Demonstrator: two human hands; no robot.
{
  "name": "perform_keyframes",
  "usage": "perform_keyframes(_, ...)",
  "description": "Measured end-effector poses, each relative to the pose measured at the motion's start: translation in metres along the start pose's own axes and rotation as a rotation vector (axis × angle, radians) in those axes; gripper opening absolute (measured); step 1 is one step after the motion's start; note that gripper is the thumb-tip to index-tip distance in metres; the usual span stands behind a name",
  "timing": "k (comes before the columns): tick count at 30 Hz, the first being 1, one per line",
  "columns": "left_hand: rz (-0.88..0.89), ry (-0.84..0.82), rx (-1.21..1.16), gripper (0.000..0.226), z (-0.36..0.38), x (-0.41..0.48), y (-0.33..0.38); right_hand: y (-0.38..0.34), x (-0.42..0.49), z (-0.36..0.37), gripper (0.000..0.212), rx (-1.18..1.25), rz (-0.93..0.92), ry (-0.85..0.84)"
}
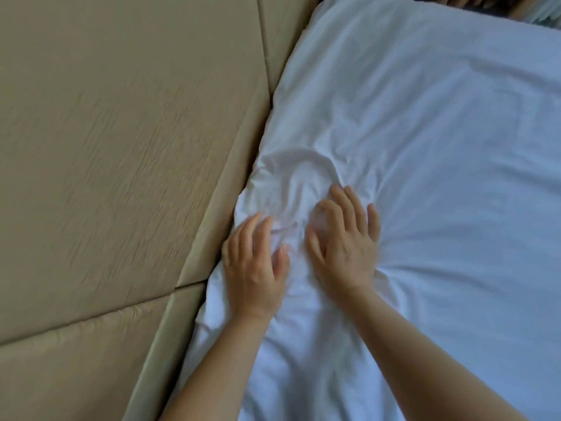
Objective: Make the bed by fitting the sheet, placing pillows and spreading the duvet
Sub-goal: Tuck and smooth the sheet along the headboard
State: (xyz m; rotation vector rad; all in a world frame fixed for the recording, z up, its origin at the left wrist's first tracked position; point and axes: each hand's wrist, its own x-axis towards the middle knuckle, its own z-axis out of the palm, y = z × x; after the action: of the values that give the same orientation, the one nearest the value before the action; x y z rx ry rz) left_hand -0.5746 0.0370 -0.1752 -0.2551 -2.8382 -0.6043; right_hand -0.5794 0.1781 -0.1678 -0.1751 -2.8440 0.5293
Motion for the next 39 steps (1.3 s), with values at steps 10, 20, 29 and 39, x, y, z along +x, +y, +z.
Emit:
perform_keyframes(10,-0.041,0.024,0.178,0.030,0.031,-0.006,-0.001,0.010,0.002,0.032,0.013,-0.100,-0.086,0.078)
perform_keyframes(20,-0.051,0.072,0.230,0.020,0.032,-0.001,0.000,0.013,0.004,0.034,0.012,-0.038,-0.097,0.072)
perform_keyframes(29,-0.607,0.234,0.118,0.046,0.008,-0.016,0.031,0.010,0.004,0.012,0.018,0.090,-0.107,0.043)
perform_keyframes(39,-0.984,0.197,0.102,0.067,-0.042,-0.121,0.043,0.008,-0.110,-0.059,0.069,-0.086,-0.290,-0.320)
